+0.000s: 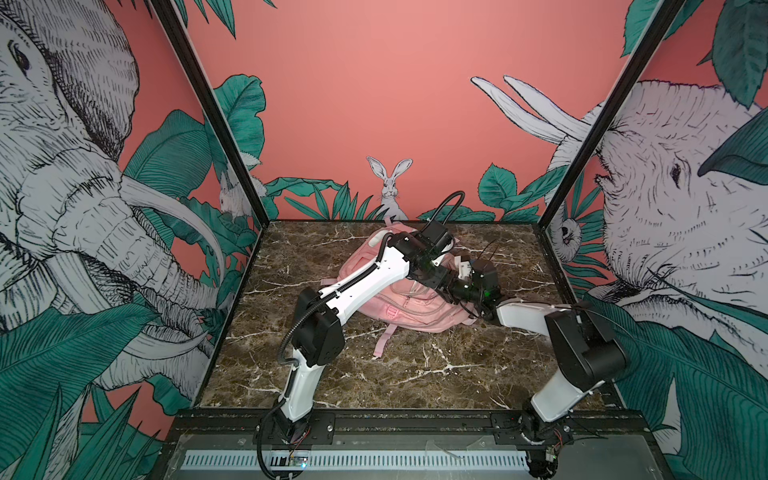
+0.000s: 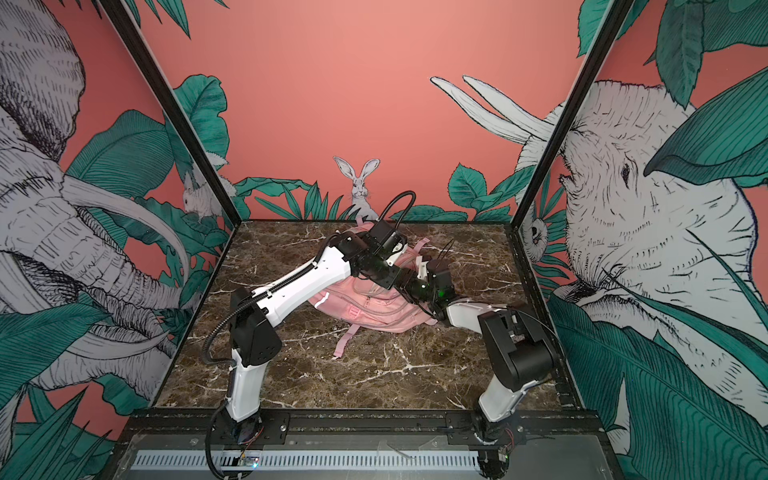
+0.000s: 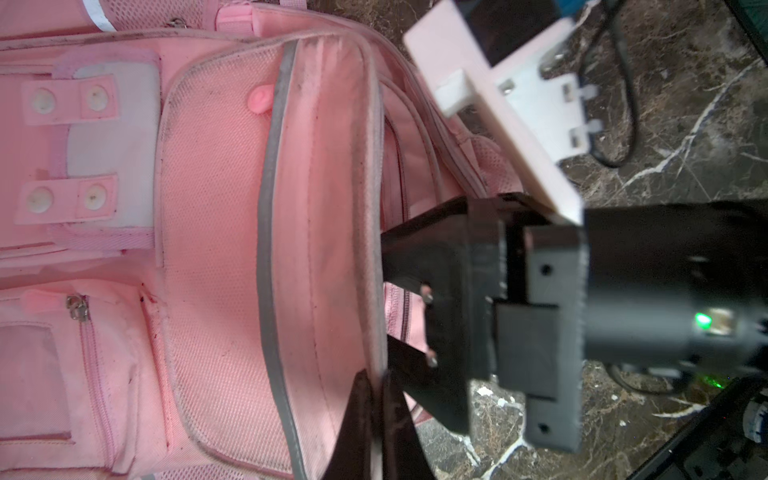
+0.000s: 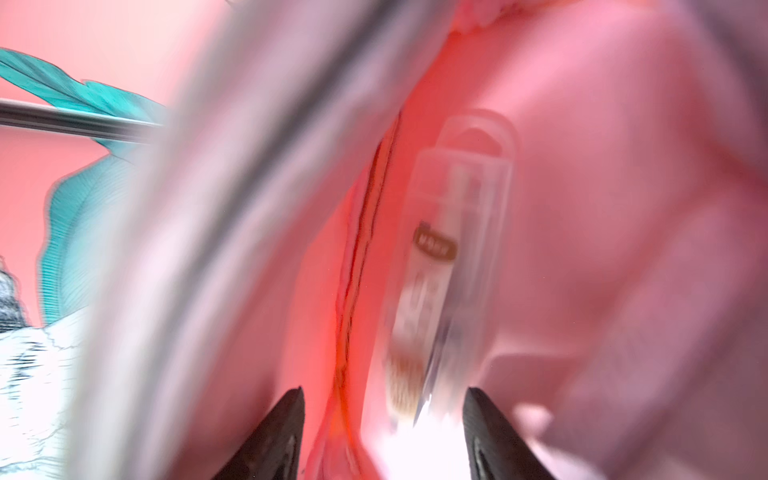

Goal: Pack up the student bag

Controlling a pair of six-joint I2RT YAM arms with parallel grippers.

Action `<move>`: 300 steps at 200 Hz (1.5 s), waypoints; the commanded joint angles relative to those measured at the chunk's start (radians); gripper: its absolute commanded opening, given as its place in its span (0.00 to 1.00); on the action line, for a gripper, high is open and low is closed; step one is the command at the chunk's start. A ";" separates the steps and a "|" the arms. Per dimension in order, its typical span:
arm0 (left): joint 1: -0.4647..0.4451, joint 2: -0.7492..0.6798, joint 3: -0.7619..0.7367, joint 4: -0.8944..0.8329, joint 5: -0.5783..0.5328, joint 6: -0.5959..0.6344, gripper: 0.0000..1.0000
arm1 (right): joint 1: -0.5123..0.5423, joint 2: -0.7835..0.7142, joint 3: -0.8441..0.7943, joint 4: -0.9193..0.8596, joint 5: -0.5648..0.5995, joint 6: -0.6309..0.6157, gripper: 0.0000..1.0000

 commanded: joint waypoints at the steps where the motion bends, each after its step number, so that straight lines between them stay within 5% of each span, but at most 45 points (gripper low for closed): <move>1: 0.000 -0.068 0.007 0.044 0.049 -0.015 0.00 | 0.000 -0.106 0.011 -0.232 0.064 -0.162 0.61; 107: -0.003 0.078 0.073 0.052 0.198 -0.033 0.00 | -0.007 -0.432 -0.143 -0.579 0.230 -0.321 0.58; 126: -0.003 0.077 0.080 0.036 0.194 -0.021 0.19 | -0.002 -0.448 -0.158 -0.571 0.230 -0.318 0.58; 144: 0.009 0.034 0.033 0.057 0.192 -0.021 0.37 | 0.015 -0.445 -0.139 -0.601 0.246 -0.337 0.58; 176: 0.074 -0.077 -0.090 0.125 0.228 -0.049 0.52 | 0.070 -0.444 -0.108 -0.630 0.303 -0.356 0.59; 234: 0.248 -0.207 -0.329 0.235 0.263 -0.107 0.53 | 0.197 -0.329 -0.025 -0.591 0.357 -0.358 0.54; 300: 0.308 -0.154 -0.411 0.283 0.325 -0.128 0.54 | 0.349 -0.164 0.109 -0.567 0.408 -0.345 0.35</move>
